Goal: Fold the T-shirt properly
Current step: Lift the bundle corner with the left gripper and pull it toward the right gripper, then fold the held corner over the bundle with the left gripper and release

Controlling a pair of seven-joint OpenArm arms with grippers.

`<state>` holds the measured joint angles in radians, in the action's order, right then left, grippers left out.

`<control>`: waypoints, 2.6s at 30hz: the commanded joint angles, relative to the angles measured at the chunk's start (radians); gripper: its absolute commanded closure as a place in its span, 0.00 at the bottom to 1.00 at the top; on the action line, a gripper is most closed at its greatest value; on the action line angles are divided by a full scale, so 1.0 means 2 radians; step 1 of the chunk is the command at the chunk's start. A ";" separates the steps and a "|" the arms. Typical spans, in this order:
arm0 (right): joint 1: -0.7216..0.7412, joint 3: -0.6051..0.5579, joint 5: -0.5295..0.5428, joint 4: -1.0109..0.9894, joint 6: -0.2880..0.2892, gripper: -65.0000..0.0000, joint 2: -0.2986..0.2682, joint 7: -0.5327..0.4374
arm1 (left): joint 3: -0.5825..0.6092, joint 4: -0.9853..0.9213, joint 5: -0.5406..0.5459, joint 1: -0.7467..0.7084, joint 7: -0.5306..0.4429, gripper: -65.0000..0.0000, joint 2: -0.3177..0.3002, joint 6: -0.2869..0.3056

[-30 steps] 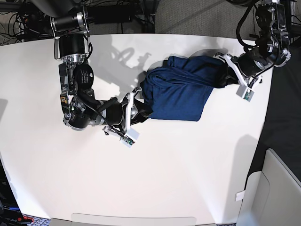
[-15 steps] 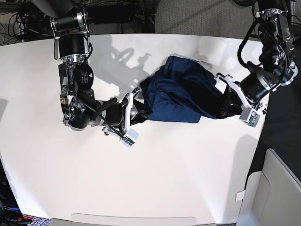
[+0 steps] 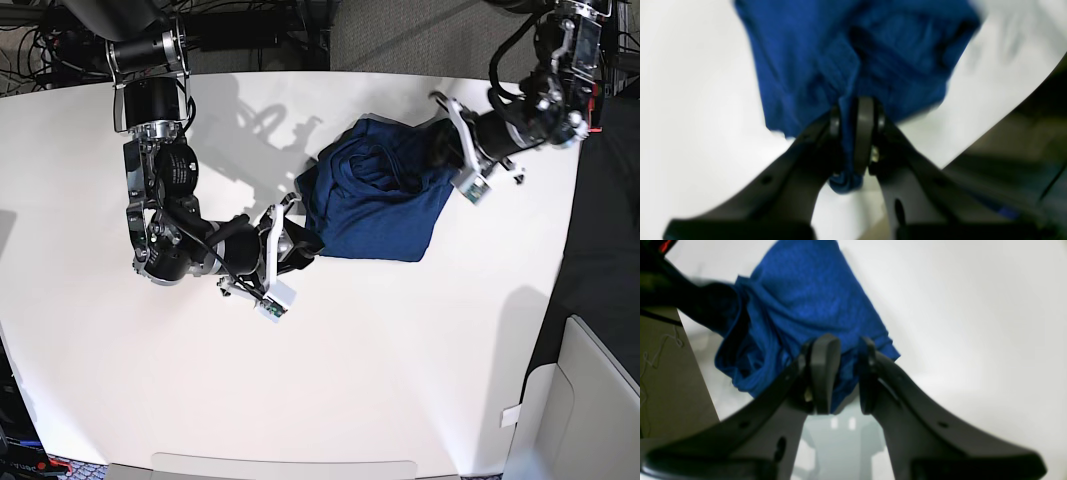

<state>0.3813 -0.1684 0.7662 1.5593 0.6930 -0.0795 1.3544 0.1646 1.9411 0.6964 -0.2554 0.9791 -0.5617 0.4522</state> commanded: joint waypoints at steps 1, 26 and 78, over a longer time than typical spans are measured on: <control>0.015 0.000 0.012 0.006 0.003 0.81 0.002 -0.009 | 0.019 0.006 -0.015 0.000 -0.004 0.94 -0.007 0.002; 0.066 -0.067 -0.090 -0.039 0.003 0.81 0.065 -0.034 | -0.047 0.029 -0.421 -0.001 -0.035 0.83 0.099 -0.001; 0.128 -0.065 -0.102 -0.129 0.003 0.81 0.092 -0.081 | -0.166 0.075 -0.098 -0.031 -0.032 0.84 0.192 0.002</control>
<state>0.5961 -0.3008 0.5476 1.2831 0.6926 0.0948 1.2186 -0.1677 2.0773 0.4835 -0.3233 0.9375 -0.1741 0.4564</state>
